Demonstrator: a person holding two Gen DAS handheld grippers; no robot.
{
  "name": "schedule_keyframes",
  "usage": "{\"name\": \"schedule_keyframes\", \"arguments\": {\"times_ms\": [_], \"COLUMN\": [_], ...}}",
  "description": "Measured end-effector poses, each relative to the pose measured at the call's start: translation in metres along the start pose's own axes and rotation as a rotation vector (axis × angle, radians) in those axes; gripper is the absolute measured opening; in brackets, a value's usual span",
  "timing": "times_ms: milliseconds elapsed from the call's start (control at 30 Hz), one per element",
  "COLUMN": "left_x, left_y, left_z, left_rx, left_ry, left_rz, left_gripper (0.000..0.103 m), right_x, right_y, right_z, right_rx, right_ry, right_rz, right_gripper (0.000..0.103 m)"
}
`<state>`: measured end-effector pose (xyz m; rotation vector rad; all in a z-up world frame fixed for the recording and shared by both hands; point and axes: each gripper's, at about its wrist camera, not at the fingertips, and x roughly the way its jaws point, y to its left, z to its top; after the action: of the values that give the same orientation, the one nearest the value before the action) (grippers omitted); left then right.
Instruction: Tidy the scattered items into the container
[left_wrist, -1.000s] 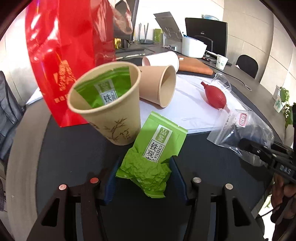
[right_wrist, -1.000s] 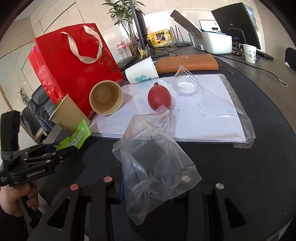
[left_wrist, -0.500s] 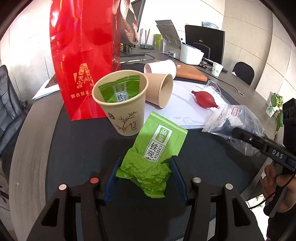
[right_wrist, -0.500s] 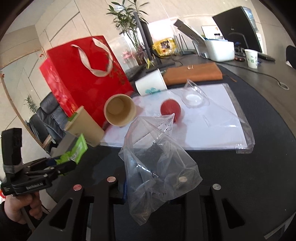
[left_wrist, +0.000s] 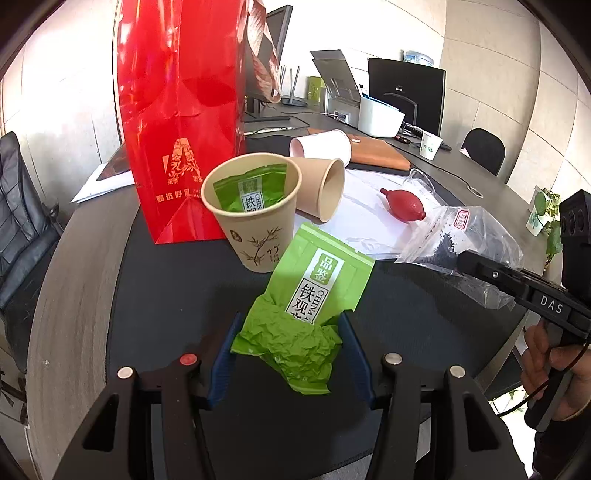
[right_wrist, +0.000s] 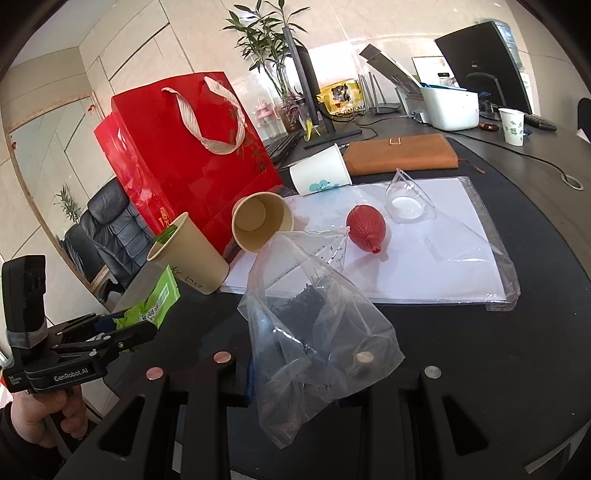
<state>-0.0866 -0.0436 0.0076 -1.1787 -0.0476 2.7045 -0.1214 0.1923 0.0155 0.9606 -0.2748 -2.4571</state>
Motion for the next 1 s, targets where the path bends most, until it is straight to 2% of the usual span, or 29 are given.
{"name": "schedule_keyframes", "arguments": {"times_ms": [300,567,1000], "left_x": [-0.004,-0.015,-0.043], "left_y": [0.003,0.023,0.090], "left_z": [-0.003,-0.009,-0.038], "left_rx": [-0.013,-0.051,-0.159], "left_ry": [-0.017,-0.039,-0.070], "left_rz": [-0.011,-0.012,0.029], "left_gripper": [0.058,0.058,0.058], "right_x": [-0.004,0.000,0.028], "right_y": [0.010,0.035,0.109], "right_z": [0.000,-0.001,-0.014], "right_rx": [-0.022,-0.053,-0.130], "right_ry": [-0.001,0.004,0.062], "right_rz": [-0.010,-0.002,0.096], "right_gripper": [0.031,0.031,0.031]}}
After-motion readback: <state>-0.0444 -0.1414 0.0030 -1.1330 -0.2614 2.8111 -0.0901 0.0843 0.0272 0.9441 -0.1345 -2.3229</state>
